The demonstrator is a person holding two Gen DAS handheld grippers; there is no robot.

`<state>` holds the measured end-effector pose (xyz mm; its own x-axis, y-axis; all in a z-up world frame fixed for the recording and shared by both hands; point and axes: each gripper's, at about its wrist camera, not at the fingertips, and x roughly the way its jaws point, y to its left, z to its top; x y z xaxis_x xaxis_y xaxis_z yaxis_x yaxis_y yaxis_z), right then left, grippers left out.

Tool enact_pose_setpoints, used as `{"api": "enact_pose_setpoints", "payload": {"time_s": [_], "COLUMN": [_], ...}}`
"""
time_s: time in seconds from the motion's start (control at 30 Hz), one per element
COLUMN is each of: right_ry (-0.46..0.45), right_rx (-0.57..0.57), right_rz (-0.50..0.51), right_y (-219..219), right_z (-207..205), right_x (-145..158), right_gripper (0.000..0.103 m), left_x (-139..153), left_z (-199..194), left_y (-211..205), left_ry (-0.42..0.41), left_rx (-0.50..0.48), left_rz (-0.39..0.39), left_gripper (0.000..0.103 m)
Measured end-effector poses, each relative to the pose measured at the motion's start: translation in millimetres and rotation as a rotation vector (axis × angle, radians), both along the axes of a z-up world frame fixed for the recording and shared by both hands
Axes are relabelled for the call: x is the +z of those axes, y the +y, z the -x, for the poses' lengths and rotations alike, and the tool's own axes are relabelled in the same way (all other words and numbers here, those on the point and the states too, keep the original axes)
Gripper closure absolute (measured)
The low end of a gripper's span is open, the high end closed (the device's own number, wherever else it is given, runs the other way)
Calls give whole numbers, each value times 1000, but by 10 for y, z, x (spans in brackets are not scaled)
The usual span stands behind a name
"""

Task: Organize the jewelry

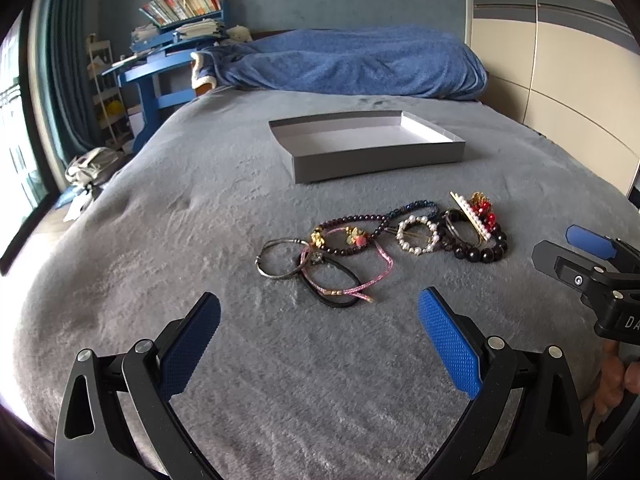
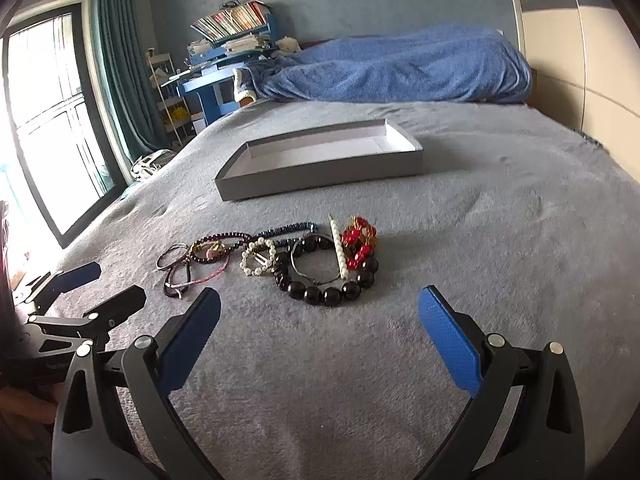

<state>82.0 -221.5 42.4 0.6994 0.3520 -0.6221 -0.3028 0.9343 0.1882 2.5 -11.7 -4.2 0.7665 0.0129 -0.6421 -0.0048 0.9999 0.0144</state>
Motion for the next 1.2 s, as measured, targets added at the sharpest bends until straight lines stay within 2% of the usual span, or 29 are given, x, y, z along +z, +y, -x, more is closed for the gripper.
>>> {"api": "enact_pose_setpoints", "payload": {"time_s": [0.53,0.67,0.93,1.2], "right_ry": [30,48,59,66], "right_rx": [-5,-12,-14,-24], "right_rz": [-8,-19,-14,-5], "right_y": [20,16,20,33], "right_z": [-25,-40,-62,-181], "right_x": [-76,-91,-84,-93], "right_gripper": [5,5,5,5], "left_x": [-71,-52,-20,31], "left_z": [-58,-47,-97,-417], "left_y": [16,12,27,297], "left_ry": [42,39,51,137], "left_rx": [4,-14,-3,17], "left_rz": [-1,21,17,83], "left_gripper": [5,5,5,5]}}
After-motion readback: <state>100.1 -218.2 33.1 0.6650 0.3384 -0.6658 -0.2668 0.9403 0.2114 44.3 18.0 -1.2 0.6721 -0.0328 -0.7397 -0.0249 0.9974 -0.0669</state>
